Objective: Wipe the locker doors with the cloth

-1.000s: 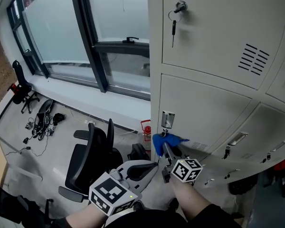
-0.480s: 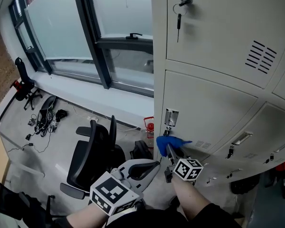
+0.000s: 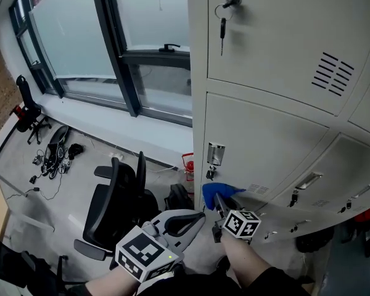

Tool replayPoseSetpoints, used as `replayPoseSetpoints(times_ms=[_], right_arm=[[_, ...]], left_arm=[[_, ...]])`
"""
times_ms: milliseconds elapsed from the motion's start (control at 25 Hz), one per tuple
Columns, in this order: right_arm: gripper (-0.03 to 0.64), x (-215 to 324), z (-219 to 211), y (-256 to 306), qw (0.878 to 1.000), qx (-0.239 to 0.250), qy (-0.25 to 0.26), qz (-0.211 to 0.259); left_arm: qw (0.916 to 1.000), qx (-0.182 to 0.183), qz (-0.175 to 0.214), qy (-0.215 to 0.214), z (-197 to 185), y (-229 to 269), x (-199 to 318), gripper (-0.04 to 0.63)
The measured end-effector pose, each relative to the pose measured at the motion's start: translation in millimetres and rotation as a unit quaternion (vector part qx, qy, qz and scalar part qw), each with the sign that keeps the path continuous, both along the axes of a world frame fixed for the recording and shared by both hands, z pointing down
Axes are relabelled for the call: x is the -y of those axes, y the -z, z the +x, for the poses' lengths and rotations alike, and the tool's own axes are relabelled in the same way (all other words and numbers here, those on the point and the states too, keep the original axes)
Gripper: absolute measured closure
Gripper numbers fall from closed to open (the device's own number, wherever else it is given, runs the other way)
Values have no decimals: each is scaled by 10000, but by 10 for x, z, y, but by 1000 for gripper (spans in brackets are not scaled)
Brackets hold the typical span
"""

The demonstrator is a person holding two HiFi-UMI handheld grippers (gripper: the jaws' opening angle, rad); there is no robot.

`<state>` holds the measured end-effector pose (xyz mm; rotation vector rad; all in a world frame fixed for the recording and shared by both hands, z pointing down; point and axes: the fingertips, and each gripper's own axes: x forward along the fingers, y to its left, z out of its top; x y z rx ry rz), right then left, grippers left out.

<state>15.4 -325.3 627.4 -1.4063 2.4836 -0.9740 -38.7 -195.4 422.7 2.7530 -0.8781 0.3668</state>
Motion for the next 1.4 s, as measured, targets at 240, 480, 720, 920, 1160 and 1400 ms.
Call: replayPoseSetpoints(times_ms=[240,480,720,920,1160,1400], right_arm=[[569,-273,145,861,9975,185,140,669],[569,-383,524,2008,9852,487,-88,1641],[569,-379,785,3099,9616,577,-179,2678],[569,-337,894,3679,9467,675,-267,3137],[569,-312,925,3806,9405,693,-233,3318],[569,-277,966,3140,9521,581,-268,2989]], left_arm=[[9998,-92,147,-134,108,123,5,589],[9979,-255,348,-480,365,289,2,589],[9947,-419,359,-862,683,355,-51,589],[9921,-419,458,-1093,826,390,-77,589],[9927,-447,410,-1039,847,415,-19,589],[9945,-379,303,-926,811,345,65,589]])
